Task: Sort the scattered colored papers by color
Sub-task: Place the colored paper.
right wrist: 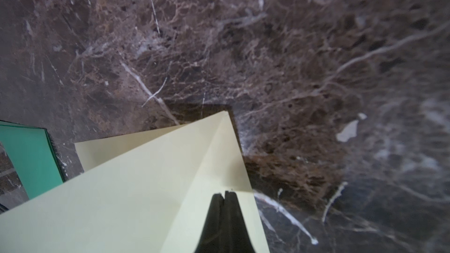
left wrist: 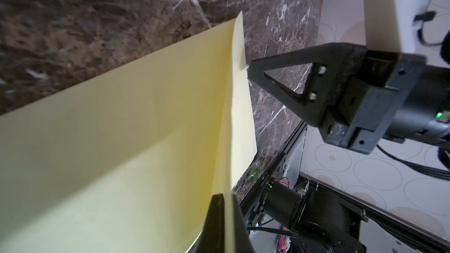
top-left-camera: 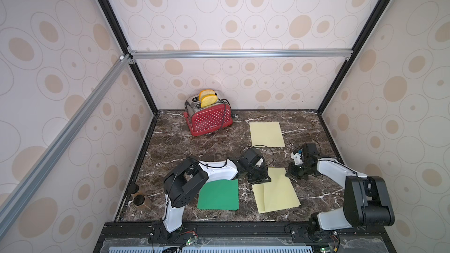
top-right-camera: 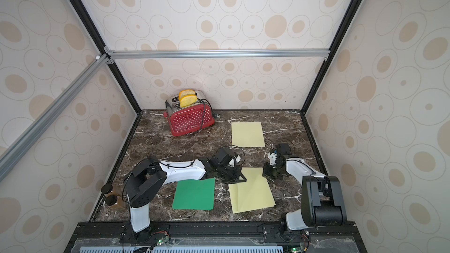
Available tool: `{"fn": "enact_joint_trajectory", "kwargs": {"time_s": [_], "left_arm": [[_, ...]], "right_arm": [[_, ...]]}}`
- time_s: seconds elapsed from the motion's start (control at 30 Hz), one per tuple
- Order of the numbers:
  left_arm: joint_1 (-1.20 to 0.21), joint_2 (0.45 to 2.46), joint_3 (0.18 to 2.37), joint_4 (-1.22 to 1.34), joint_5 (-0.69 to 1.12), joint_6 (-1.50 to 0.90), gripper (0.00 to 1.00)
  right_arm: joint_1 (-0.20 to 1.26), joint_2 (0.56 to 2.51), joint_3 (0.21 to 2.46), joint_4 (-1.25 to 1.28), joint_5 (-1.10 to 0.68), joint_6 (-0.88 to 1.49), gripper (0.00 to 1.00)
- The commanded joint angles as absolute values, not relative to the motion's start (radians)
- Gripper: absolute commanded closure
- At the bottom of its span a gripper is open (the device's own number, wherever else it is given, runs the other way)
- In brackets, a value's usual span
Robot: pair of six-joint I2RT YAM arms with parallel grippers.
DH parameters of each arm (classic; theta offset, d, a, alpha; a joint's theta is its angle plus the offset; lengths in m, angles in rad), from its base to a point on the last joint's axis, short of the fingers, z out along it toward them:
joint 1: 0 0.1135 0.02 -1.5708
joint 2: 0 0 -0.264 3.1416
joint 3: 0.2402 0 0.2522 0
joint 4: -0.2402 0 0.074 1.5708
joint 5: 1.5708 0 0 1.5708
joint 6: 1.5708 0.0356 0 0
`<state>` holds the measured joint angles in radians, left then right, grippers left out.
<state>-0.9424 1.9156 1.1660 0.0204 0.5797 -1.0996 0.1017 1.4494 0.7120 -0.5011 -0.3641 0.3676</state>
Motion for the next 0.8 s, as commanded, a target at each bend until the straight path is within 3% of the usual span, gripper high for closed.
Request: {"fn": "enact_joint_trajectory", "kwargs": {"time_s": [0.0, 0.77], "left_arm": [[-0.934, 1.934, 1.203, 0.003, 0.589, -1.067, 1.0], [-0.92, 1.926, 1.207, -0.034, 0.601, -1.044, 1.0]], "right_arm": [[0.105, 1.475, 0.738, -0.52, -0.351, 0.373, 1.0], [0.105, 1.503, 0.742, -0.518, -0.351, 0.367, 1.0]]}}
